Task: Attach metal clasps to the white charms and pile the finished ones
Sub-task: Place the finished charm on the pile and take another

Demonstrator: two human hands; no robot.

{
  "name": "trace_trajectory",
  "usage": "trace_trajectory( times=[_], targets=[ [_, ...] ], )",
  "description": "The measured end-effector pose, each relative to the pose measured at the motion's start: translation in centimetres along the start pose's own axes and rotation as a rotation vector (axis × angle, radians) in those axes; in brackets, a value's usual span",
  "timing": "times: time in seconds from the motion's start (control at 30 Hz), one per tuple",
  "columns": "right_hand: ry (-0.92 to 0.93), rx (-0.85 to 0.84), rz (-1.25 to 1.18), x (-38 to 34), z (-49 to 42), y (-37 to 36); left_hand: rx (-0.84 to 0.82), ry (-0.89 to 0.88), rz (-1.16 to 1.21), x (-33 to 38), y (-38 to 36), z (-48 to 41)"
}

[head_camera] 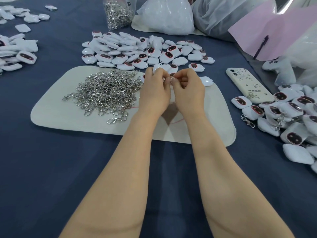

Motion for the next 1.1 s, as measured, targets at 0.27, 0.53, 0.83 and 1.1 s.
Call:
trace_trajectory(
  times=[0.27, 0.53, 0.83, 1.1],
  targets=[
    [-0.131, 0.032, -0.130, 0.13, -0.09, 0.00, 0.026, 0.075, 0.157, -0.43, -0.06, -0.37],
    [-0.059, 0.011, -0.098, -0.26, 0.02, -0.06, 0.061, 0.074, 0.167, -0.50, 0.14, -0.33],
    [-0.019, -0.016, -0.057, -0.24, 0.04, -0.17, 0.078, 0.008, 0.083, -0.29, 0.28, -0.20],
    [0.042, -0.076, -0.012, -0.26, 0.14, -0.36, 0.074, 0.000, 0.064, -0.34, 0.49, -0.26]
  ],
)
Point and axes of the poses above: each hand's wrist, its own z-axis away from the middle knuckle, its own y-axis out of the back of the hand, x = y × z, the point moved 4 cm from there along -z, towards the middle knuckle, and after that the axes turned 1 degree about y, right-handed, at the moved point
